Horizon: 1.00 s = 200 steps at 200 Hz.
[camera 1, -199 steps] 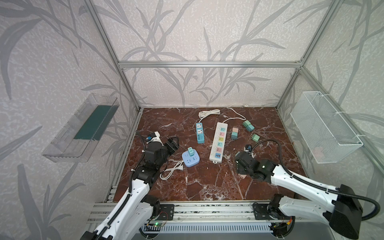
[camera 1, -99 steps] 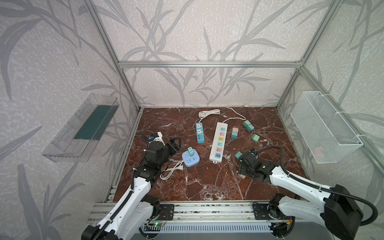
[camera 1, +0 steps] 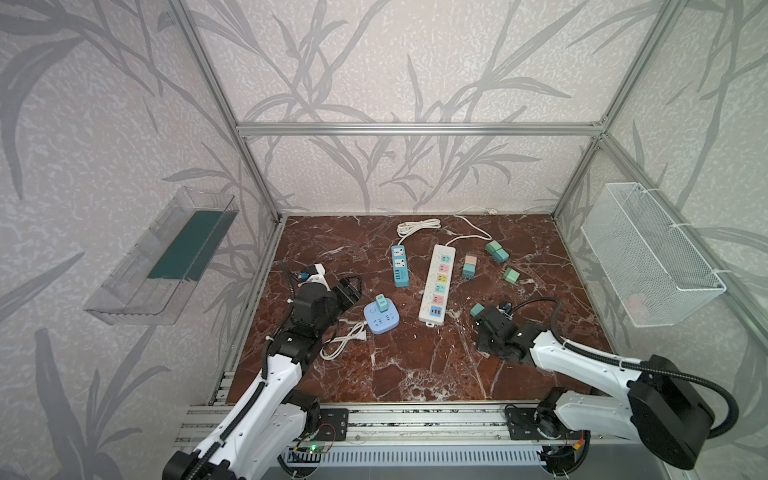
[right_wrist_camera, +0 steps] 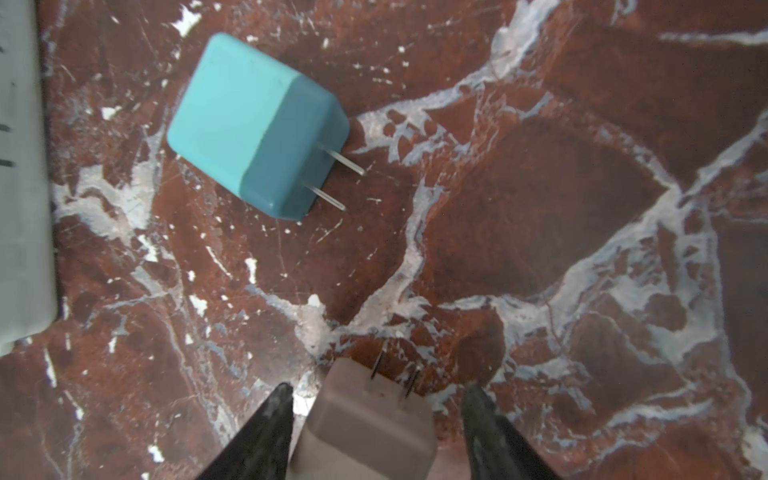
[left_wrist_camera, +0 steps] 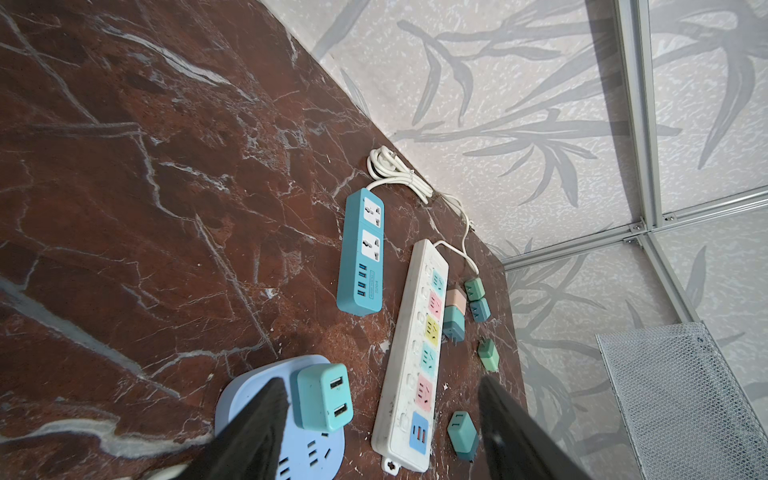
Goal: Insert the plug
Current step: 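Close the right gripper on the pink adapter and lift it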
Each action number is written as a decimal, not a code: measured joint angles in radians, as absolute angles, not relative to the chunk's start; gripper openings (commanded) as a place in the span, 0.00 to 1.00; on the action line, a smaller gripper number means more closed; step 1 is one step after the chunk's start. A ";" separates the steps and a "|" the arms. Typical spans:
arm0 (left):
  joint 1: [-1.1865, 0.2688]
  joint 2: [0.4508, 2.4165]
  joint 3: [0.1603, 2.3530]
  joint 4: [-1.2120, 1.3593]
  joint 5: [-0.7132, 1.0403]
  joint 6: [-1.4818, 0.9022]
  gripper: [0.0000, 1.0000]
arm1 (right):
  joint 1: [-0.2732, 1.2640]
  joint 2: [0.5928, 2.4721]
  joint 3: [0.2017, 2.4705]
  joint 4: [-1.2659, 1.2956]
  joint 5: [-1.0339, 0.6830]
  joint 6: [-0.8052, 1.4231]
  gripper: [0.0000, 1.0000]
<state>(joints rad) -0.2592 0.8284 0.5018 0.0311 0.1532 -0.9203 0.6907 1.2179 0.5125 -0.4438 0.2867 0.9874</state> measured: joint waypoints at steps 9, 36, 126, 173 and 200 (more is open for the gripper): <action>-0.259 0.828 0.502 0.031 0.153 -0.920 0.73 | 0.691 1.223 0.506 -0.437 0.286 0.989 0.58; -0.259 0.828 0.502 0.031 0.155 -0.920 0.73 | 0.691 1.234 0.500 -0.432 0.280 0.985 0.52; -0.259 0.828 0.501 0.038 0.160 -0.920 0.73 | 0.751 1.259 0.570 -0.432 0.191 0.790 0.24; -0.259 0.828 0.502 0.031 0.160 -0.920 0.73 | 1.024 1.546 0.886 -0.393 0.183 0.566 0.19; -0.260 0.824 0.502 0.020 0.160 -0.920 0.73 | 1.145 1.702 1.007 -0.365 0.170 0.476 0.18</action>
<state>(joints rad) -0.2596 0.8242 0.5018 0.0200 0.1600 -0.9199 1.1446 1.7020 1.0069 -0.3653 0.1699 0.4755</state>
